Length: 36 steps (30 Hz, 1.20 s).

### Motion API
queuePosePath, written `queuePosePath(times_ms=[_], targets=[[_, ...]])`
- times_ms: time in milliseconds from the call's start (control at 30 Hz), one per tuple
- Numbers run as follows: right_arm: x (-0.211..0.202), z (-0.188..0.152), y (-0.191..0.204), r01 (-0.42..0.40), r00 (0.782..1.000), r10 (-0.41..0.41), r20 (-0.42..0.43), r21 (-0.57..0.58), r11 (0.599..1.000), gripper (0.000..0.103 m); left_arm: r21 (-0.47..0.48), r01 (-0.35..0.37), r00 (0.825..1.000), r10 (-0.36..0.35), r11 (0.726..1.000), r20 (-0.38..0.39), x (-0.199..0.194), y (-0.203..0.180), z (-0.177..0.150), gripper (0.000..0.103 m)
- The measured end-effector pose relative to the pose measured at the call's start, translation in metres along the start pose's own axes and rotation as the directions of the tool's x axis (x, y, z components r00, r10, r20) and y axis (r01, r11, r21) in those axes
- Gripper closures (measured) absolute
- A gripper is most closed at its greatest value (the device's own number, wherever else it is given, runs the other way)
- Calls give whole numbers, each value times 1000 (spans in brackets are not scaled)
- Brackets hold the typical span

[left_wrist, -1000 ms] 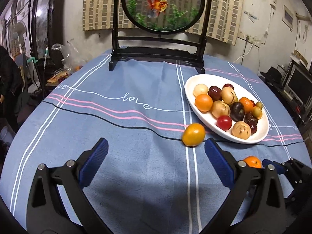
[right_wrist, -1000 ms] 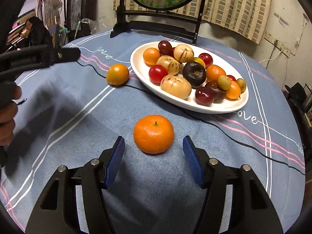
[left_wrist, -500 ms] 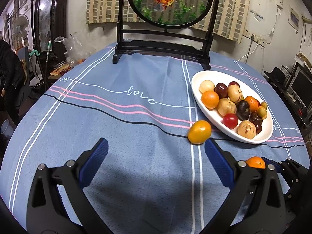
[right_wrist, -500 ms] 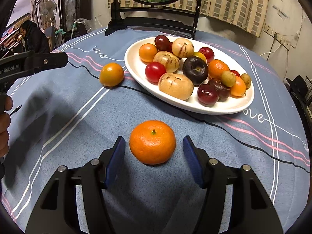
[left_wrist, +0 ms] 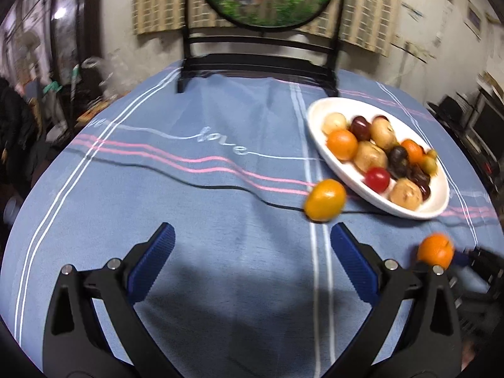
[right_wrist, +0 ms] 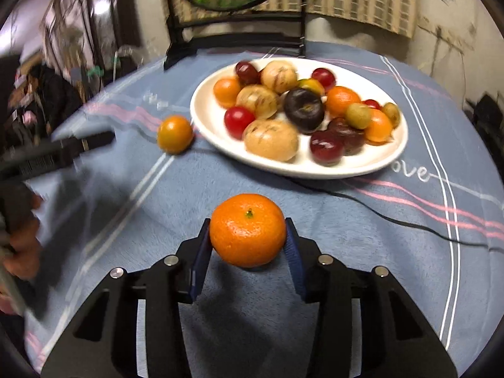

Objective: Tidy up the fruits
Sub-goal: 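Grasp the tangerine with the right tool while the left tool grasps the yellow-orange tomato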

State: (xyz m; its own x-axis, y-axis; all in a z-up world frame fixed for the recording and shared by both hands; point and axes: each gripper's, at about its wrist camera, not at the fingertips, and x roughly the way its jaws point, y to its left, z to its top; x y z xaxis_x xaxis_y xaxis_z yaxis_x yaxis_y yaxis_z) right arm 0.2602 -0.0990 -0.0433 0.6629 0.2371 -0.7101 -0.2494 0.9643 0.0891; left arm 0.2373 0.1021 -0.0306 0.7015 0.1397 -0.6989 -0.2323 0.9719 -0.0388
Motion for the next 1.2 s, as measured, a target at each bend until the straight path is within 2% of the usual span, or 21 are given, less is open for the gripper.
queuePosePath(times_ms=[100,167,267,500,633,1000,1200], targets=[[-11,2,-9,3,1000,-4,31,43,999,59,96,20,999,-22,995,25,4,-19,-2,3],[-15,4,-14,-4,999,1,40,68,998,59,145,67,998,-67,987,-1,13,-31,-3,5],[-16,5,-18,-6,999,2,40,88,996,59,165,135,991,-129,977,-47,24,-41,-1,21],[-13,3,-18,0,1000,-2,24,90,996,59,126,206,978,-199,970,-70,41,-46,10,28],[-14,4,-19,-1,1000,-1,23,97,995,59,133,197,977,-183,971,-106,53,-49,11,50],[-13,4,-18,2,1000,-3,18,88,996,59,141,170,982,-157,975,-102,61,-53,14,52],[-10,4,-19,-2,1000,2,6,94,996,59,109,155,983,-142,982,-115,67,-48,16,63]])
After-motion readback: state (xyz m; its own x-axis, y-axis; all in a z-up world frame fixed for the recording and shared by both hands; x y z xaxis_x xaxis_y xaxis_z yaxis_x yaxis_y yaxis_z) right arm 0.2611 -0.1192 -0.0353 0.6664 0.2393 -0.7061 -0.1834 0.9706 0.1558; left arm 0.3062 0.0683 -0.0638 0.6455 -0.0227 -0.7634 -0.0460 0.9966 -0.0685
